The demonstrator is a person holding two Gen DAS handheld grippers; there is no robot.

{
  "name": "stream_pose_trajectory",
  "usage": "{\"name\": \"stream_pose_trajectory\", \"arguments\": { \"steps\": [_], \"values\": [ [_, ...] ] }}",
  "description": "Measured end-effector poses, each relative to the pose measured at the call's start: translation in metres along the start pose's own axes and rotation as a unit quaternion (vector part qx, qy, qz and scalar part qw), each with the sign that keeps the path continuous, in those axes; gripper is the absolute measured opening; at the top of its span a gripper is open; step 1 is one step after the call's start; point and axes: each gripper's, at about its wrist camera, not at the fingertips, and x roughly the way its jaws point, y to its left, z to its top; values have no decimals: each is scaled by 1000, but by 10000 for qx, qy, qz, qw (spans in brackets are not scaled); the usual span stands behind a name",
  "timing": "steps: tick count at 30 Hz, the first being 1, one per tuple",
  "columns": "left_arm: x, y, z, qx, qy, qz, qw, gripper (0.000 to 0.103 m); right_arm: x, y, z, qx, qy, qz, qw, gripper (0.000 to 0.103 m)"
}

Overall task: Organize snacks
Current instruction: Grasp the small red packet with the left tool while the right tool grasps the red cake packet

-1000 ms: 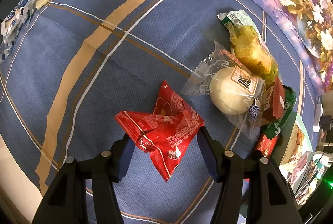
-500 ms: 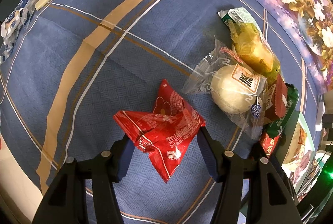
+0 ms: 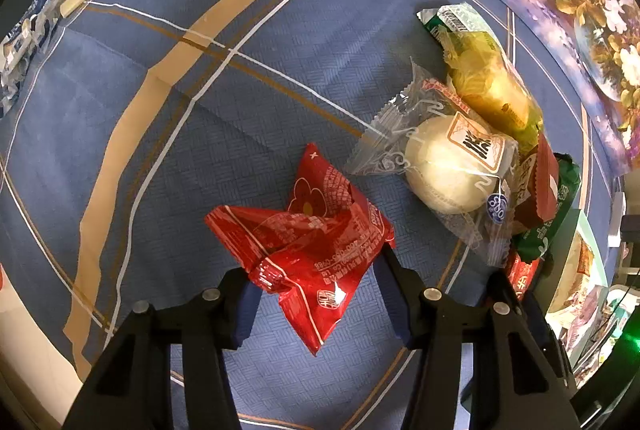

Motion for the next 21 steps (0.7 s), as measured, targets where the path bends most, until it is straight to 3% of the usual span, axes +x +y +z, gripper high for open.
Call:
{"name": "stream_pose_trajectory", "arguments": {
  "steps": [3, 6, 21],
  "values": [
    [0, 0, -1, 14, -10, -27, 10000, 53, 0, 8, -5, -92, -41, -85, 9999, 53],
    [-2, 2, 0, 46, -53, 42, 10000, 43, -1, 8, -6, -17, -22, -20, 10000, 51],
    [-6, 21, 4, -165, 3, -335, 9993, 39, -20, -10, -9, 276, 103, 385, 9988, 48]
  ]
}}
